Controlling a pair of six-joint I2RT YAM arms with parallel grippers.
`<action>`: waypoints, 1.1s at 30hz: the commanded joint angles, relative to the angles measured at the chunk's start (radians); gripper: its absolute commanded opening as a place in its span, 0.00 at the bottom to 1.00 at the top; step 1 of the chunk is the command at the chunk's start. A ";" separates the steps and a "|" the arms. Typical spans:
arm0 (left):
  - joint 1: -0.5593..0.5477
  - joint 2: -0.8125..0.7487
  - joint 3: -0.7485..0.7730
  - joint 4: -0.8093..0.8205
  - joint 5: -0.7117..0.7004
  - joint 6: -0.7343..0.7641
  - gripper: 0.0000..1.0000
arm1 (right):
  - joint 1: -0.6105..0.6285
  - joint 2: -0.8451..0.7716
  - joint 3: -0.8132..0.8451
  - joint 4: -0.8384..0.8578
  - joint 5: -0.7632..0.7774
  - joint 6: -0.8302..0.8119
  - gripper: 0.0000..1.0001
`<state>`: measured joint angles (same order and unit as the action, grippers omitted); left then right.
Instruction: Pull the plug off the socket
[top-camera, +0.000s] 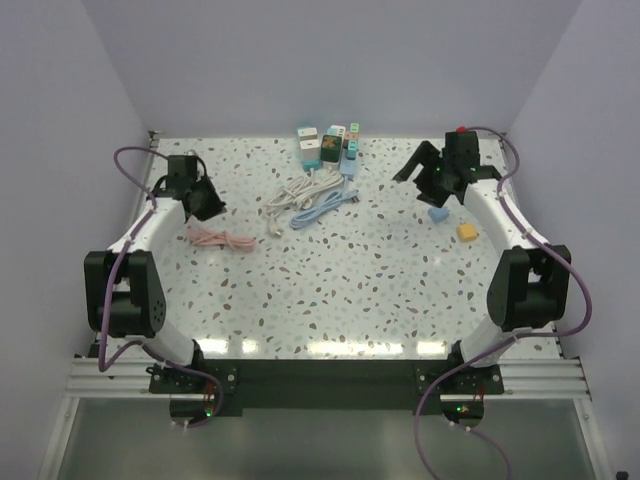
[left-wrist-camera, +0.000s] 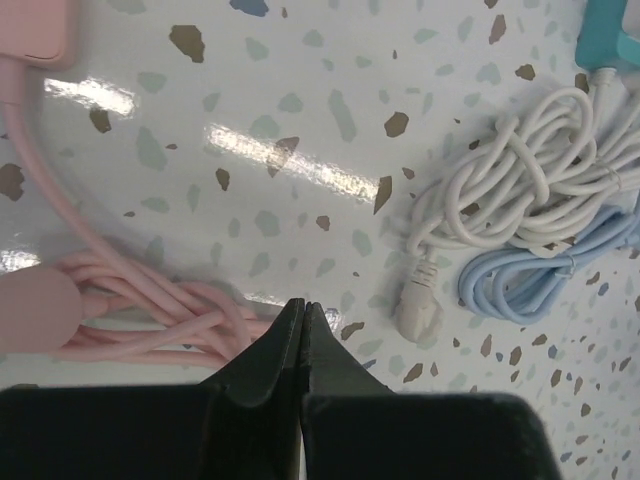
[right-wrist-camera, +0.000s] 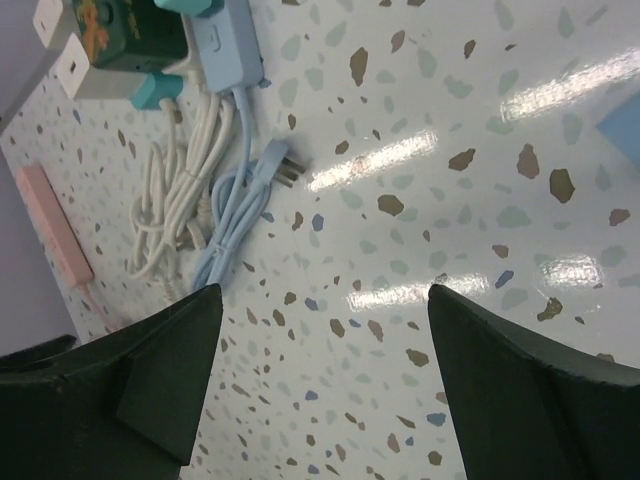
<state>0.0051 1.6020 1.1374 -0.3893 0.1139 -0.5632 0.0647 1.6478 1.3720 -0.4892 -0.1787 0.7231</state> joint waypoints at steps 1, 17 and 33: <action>0.007 -0.056 0.021 -0.029 -0.111 -0.030 0.00 | 0.047 0.024 0.048 0.005 -0.031 -0.070 0.86; 0.009 0.119 0.105 -0.135 -0.249 -0.063 0.00 | 0.129 0.026 0.045 -0.006 -0.036 -0.106 0.86; 0.021 0.237 0.180 -0.201 -0.304 -0.124 0.00 | 0.172 0.081 0.068 0.012 -0.080 -0.143 0.86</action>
<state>0.0097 1.8240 1.2495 -0.5583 -0.1448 -0.6449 0.2234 1.7058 1.3933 -0.4973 -0.2241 0.6056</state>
